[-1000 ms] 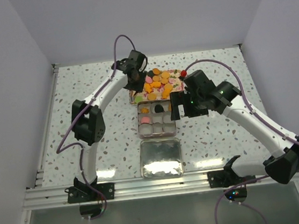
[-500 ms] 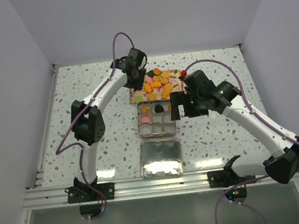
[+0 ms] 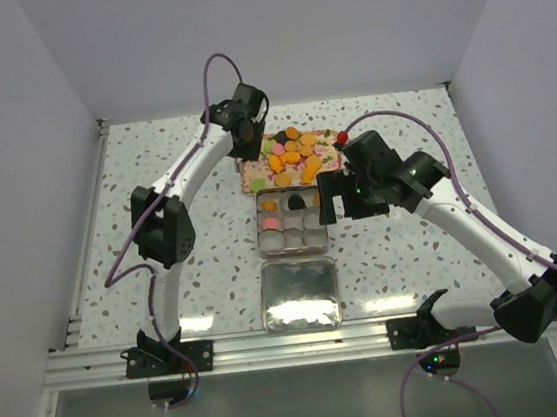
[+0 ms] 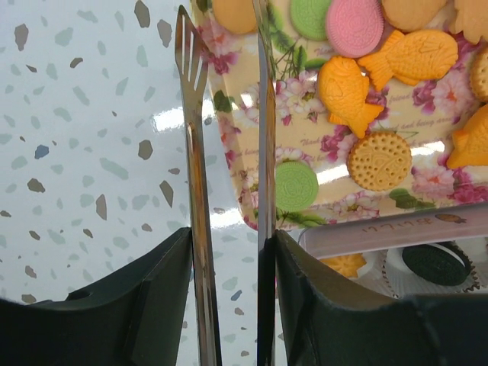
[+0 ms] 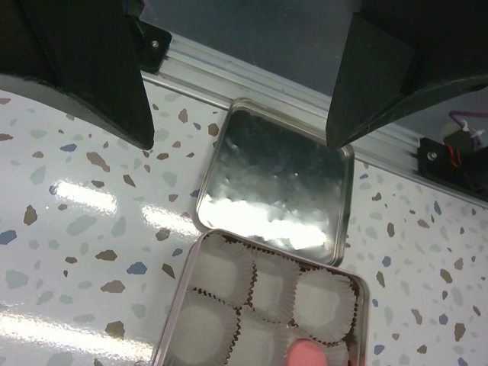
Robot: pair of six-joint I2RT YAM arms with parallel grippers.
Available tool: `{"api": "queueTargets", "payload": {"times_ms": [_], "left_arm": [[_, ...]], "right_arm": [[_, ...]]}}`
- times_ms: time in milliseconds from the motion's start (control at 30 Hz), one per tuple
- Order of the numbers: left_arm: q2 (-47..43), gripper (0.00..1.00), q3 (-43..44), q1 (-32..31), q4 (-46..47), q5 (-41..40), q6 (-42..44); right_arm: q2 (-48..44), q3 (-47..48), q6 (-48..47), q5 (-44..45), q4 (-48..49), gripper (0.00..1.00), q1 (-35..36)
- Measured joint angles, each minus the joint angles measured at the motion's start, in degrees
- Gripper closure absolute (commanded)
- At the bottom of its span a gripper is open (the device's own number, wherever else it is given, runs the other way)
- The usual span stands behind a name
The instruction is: Pack the cookies
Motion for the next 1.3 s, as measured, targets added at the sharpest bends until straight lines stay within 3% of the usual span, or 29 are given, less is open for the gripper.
{"api": "queueTargets", "payload": {"times_ms": [733, 1300], "left_arm": [[6.34, 0.49, 3.85, 0.00, -0.09, 0.20, 0.07], [6.99, 0.71, 4.83, 0.00, -0.07, -0.46, 0.44]], "right_arm": [[-0.04, 0.00, -1.73, 0.94, -0.44, 0.01, 0.00], [-0.02, 0.11, -1.95, 0.94, -0.59, 0.01, 0.00]]}}
